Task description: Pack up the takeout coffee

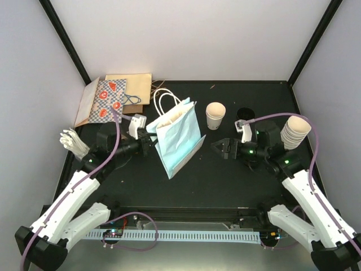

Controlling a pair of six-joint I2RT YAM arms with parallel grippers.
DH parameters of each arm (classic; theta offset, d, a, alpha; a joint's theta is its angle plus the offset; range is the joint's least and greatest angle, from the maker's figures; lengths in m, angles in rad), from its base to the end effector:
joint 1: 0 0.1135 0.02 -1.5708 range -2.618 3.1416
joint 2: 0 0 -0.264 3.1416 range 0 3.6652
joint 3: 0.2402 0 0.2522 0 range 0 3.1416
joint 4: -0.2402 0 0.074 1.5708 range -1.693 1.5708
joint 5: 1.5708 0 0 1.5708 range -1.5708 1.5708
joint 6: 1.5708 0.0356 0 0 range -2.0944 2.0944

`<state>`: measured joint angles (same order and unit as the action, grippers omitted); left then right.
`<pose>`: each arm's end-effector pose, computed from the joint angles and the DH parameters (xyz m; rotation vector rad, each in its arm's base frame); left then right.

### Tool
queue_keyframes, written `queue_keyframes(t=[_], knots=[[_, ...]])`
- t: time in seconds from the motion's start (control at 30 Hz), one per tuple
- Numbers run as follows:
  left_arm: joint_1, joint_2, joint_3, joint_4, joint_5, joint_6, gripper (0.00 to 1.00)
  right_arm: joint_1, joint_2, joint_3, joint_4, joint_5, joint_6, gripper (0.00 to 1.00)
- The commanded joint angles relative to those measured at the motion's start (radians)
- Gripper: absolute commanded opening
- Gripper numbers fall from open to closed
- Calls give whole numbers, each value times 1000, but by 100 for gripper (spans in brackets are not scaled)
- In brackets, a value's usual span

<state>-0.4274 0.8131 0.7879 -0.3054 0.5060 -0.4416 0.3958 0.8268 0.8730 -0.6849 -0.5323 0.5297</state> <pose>0.1607 -0.0921 0.3250 0.3498 1.9733 -1.0546 0.1473 0.0811 0.3166 -0.1613 2.3234 1.0810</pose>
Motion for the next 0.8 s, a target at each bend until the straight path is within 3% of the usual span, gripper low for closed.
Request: queue_keyframes(t=[0.0, 0.13, 0.4, 0.53, 0.77], knots=[[-13, -38, -48, 106, 66, -56, 2, 107, 24, 22, 95, 108, 97, 100], [-14, -75, -105, 123, 53, -62, 2, 213, 58, 10, 128, 193, 143, 100], [-16, -159, -206, 172, 38, -78, 1, 218, 39, -57, 101, 324, 277, 100], [-16, -197, -261, 239, 41, -108, 2, 193, -14, -170, 264, 185, 320, 97], [-16, -230, -303, 305, 39, -109, 2, 204, 27, -200, 332, 156, 364, 89]])
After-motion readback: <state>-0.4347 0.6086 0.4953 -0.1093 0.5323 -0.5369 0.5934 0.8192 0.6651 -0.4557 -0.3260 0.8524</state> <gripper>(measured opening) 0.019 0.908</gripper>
